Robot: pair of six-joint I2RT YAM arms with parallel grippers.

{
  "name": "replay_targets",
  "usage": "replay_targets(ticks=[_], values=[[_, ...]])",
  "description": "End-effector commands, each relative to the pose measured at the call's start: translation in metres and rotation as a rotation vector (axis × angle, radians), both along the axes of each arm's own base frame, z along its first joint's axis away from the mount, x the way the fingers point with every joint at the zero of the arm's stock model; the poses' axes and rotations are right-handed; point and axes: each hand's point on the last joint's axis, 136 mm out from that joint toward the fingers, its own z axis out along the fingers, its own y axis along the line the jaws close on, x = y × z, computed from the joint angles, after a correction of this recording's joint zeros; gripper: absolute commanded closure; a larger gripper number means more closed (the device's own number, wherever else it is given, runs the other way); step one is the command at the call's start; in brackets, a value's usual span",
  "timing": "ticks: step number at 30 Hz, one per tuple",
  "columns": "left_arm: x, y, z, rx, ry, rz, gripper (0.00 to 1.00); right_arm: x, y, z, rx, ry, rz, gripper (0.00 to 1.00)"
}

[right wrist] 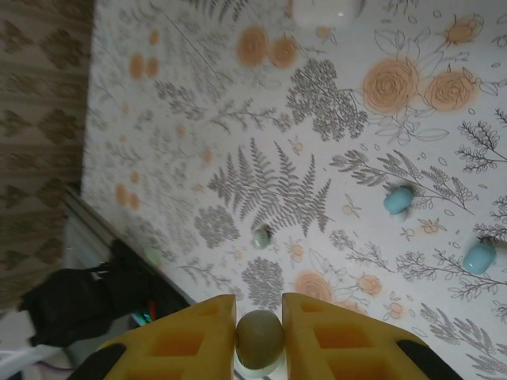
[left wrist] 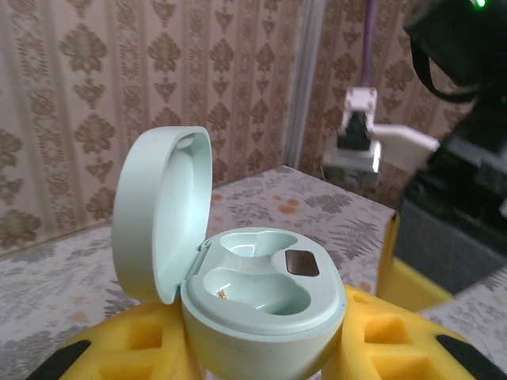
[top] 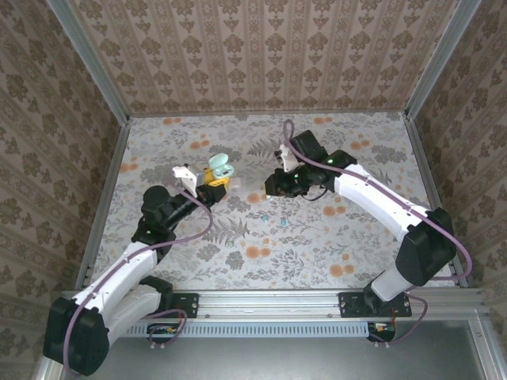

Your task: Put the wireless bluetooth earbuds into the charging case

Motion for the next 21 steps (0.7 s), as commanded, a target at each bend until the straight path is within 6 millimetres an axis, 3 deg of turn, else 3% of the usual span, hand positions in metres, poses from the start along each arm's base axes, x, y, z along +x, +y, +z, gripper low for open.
replay_targets(ticks=[1, 6, 12, 15, 21], values=[[-0.011, -0.017, 0.029, -0.018, -0.106, -0.085, 0.72, -0.003, 0.001, 0.038, 0.159, -0.007, 0.003, 0.76], [-0.019, -0.033, 0.024, -0.01, -0.098, -0.171, 0.72, 0.0, -0.002, 0.084, 0.294, -0.058, 0.021, 0.76], [-0.023, -0.046, 0.025, -0.004, -0.105, -0.254, 0.72, -0.003, 0.007, 0.126, 0.425, -0.105, 0.075, 0.76], [-0.025, -0.052, 0.025, -0.007, -0.11, -0.287, 0.72, -0.001, 0.012, 0.137, 0.47, -0.116, 0.094, 0.76], [-0.025, -0.059, 0.027, -0.008, -0.115, -0.323, 0.72, 0.005, 0.018, 0.139, 0.491, -0.114, 0.113, 0.76]])
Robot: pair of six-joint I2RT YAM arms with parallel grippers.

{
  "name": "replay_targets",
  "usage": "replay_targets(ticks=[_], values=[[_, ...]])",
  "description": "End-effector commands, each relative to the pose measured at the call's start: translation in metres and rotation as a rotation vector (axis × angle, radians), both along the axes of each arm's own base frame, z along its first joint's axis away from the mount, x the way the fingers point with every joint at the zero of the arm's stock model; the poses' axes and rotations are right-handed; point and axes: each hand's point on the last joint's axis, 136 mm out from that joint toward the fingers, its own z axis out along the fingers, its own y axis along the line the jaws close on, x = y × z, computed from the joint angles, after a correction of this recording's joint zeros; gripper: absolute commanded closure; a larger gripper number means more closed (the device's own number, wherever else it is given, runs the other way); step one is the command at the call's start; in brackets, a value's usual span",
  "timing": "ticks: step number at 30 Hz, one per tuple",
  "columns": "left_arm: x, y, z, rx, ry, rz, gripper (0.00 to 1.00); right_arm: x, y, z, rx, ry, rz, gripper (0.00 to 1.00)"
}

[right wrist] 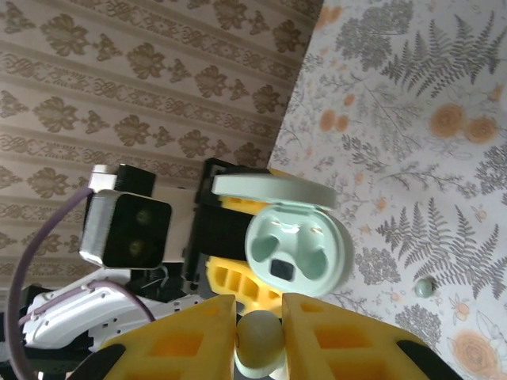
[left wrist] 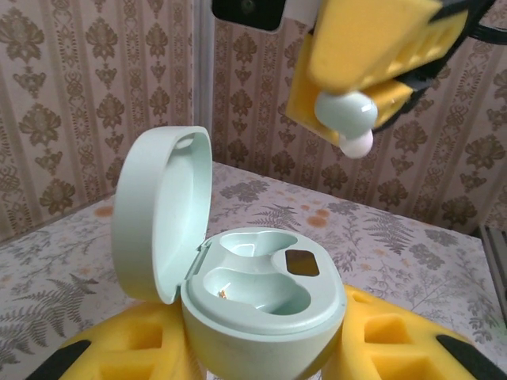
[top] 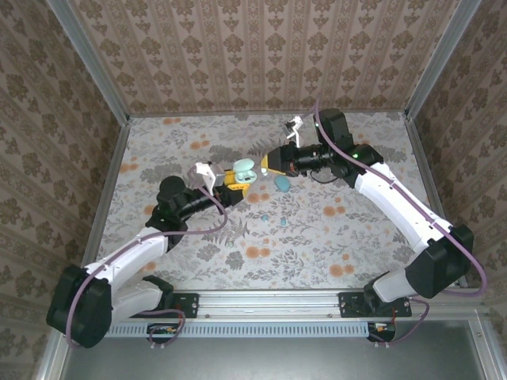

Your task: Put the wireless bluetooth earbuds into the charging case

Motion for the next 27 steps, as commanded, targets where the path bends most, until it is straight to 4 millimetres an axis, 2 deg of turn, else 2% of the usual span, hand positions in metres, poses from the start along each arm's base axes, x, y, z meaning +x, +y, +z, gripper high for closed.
replay_targets(ticks=[1, 12, 27], values=[[-0.007, -0.007, 0.031, -0.041, -0.102, -0.061, 0.72, 0.001, 0.008, 0.021, 0.063, -0.028, 0.041, 0.76], [-0.01, -0.01, 0.037, -0.041, -0.12, -0.09, 0.72, 0.003, 0.019, 0.01, 0.06, -0.008, 0.074, 0.76], [-0.01, -0.01, 0.039, -0.035, -0.124, -0.091, 0.72, 0.001, 0.027, 0.023, 0.133, 0.012, 0.121, 0.76]])
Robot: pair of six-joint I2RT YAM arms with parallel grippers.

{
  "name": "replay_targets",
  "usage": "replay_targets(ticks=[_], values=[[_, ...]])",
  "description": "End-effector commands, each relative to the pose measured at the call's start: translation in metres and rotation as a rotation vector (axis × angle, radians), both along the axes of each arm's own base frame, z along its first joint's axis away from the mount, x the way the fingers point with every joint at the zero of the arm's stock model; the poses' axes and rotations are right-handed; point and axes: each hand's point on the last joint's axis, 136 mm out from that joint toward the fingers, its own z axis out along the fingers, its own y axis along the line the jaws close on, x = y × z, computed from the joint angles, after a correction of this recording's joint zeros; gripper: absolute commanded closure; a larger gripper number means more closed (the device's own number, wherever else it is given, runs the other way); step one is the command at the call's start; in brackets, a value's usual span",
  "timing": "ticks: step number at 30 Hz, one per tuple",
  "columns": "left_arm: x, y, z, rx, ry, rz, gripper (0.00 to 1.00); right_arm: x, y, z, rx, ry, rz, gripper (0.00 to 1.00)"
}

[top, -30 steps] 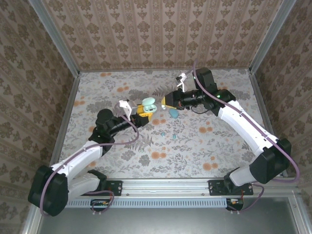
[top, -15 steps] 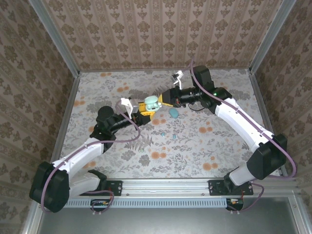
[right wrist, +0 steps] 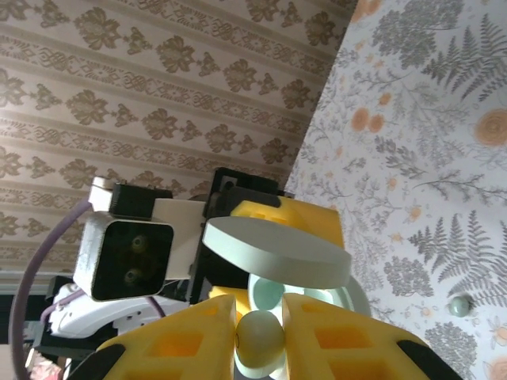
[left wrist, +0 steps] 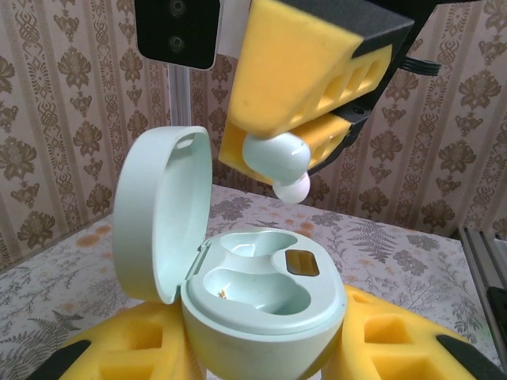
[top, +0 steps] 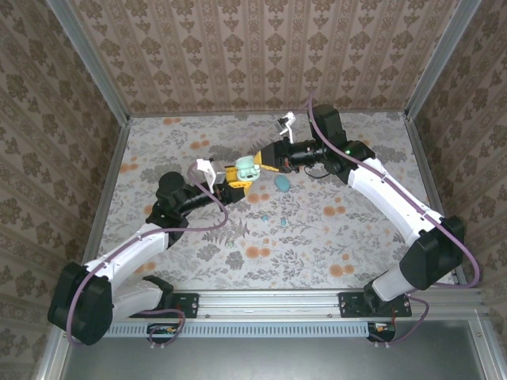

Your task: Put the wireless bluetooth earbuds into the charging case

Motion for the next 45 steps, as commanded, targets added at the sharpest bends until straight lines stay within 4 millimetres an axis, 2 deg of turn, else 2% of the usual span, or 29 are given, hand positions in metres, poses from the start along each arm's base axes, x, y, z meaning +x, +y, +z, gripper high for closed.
replay_targets(ticks=[1, 9, 17, 25, 35, 45], values=[[-0.006, -0.004, 0.02, -0.02, -0.073, -0.031, 0.72, -0.006, 0.01, 0.017, 0.076, 0.007, 0.07, 0.76], [-0.007, -0.002, 0.023, -0.022, -0.081, -0.025, 0.72, -0.028, 0.014, 0.026, 0.158, 0.092, 0.231, 0.76], [-0.008, -0.001, 0.025, -0.022, -0.091, -0.021, 0.72, -0.027, 0.011, 0.032, 0.202, 0.128, 0.255, 0.75], [-0.012, -0.001, 0.029, -0.027, -0.103, -0.033, 0.72, -0.016, 0.002, 0.008, 0.063, 0.06, 0.129, 0.76], [-0.015, -0.002, 0.028, -0.024, -0.103, -0.054, 0.72, -0.001, -0.002, -0.001, 0.016, 0.002, 0.042, 0.76], [-0.015, -0.002, 0.031, -0.029, -0.11, -0.05, 0.72, -0.003, -0.005, -0.02, -0.043, 0.011, 0.04, 0.76]])
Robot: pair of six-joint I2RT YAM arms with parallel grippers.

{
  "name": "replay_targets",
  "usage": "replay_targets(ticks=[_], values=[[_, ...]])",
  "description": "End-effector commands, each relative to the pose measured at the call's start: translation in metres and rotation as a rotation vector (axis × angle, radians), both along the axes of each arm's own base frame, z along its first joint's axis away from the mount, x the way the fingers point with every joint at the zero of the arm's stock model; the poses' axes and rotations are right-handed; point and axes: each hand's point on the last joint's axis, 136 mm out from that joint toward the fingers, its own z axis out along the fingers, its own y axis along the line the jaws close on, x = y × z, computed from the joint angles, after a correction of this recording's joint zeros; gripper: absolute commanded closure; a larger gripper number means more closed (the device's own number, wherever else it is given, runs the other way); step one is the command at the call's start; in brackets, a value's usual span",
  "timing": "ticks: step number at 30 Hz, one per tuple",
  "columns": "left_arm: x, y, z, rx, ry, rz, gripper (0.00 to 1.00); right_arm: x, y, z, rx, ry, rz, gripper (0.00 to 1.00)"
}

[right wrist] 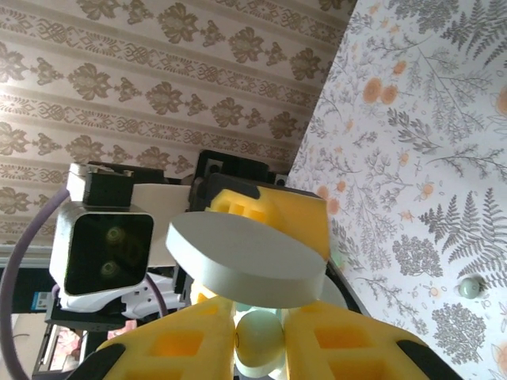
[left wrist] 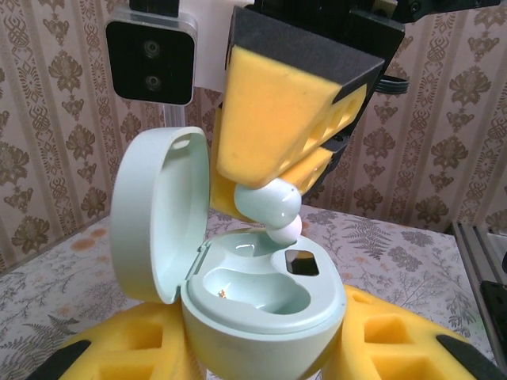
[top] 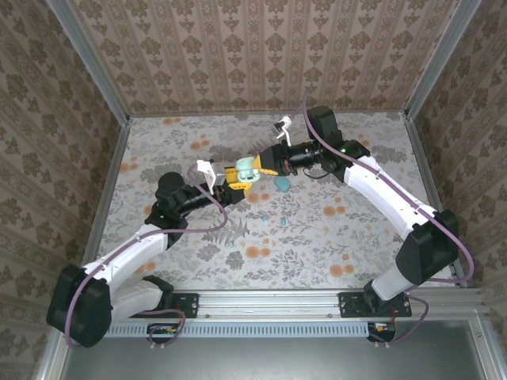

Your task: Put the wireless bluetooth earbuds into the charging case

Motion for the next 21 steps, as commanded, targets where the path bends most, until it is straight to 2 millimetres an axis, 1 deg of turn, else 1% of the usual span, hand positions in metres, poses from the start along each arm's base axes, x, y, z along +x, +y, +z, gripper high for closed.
replay_targets(ticks=[1, 9, 14, 17, 21], values=[[-0.008, -0.001, 0.03, -0.038, -0.094, -0.032, 0.72, -0.001, -0.007, -0.003, -0.038, -0.035, -0.024, 0.76], [-0.008, -0.002, 0.032, -0.048, -0.094, -0.032, 0.72, 0.001, -0.006, -0.006, -0.04, -0.054, -0.04, 0.76], [-0.007, -0.002, 0.031, -0.047, -0.091, -0.029, 0.72, 0.001, 0.0, -0.003, -0.013, -0.056, -0.049, 0.76], [-0.006, -0.002, 0.031, -0.048, -0.09, -0.025, 0.72, 0.002, 0.002, -0.004, -0.014, -0.057, -0.055, 0.76], [-0.005, -0.002, 0.03, -0.048, -0.091, -0.017, 0.72, 0.002, 0.002, 0.001, 0.007, -0.067, -0.061, 0.76]])
